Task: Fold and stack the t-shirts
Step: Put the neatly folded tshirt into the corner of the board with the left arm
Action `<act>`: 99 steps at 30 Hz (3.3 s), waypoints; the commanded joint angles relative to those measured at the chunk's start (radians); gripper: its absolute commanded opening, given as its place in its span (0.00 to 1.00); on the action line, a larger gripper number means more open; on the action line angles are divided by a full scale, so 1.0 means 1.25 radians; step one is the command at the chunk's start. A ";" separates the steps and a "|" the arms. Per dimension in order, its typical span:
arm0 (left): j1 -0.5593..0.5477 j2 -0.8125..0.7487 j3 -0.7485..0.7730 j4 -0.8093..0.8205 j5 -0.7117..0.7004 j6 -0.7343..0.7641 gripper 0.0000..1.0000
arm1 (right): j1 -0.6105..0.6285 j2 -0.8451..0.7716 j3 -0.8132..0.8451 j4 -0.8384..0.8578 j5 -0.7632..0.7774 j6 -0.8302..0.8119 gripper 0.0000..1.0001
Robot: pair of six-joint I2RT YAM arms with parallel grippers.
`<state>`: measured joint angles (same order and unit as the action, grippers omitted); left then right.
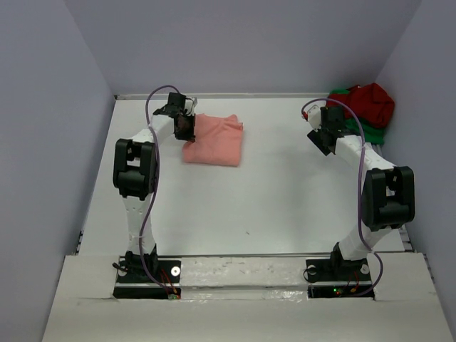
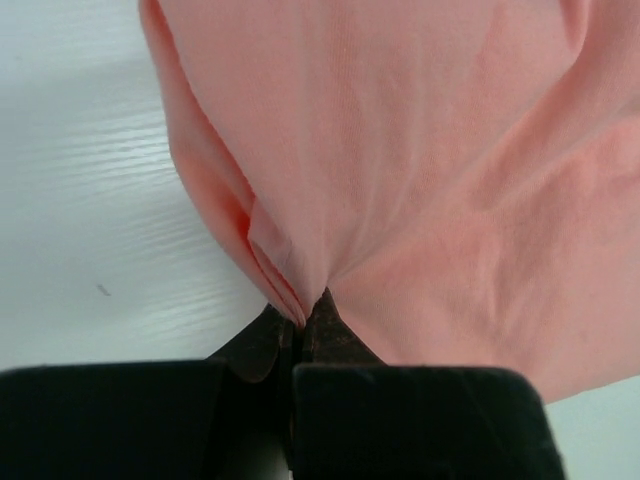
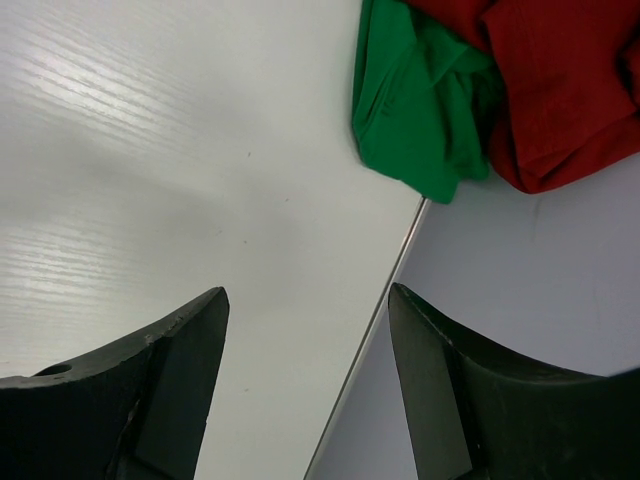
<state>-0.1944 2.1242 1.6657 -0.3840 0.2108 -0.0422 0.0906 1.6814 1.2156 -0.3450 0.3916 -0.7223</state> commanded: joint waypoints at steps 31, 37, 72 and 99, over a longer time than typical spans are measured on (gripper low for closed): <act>0.322 0.125 0.281 -0.012 -0.335 0.432 0.00 | -0.006 -0.092 -0.118 0.000 -0.081 0.088 0.74; 0.326 0.170 0.289 0.030 -0.402 0.472 0.00 | -0.006 -0.096 -0.121 -0.005 -0.076 0.088 0.74; 0.322 0.176 0.305 0.177 -0.506 0.538 0.81 | 0.001 -0.058 -0.116 -0.043 -0.084 0.099 0.74; 0.401 -0.751 -0.572 0.235 0.206 0.256 0.94 | 0.001 -0.238 0.008 -0.312 -0.437 0.293 0.89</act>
<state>0.3145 1.3281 1.2678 -0.2741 0.4179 0.2886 0.0910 1.5017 1.2533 -0.6617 -0.0151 -0.4702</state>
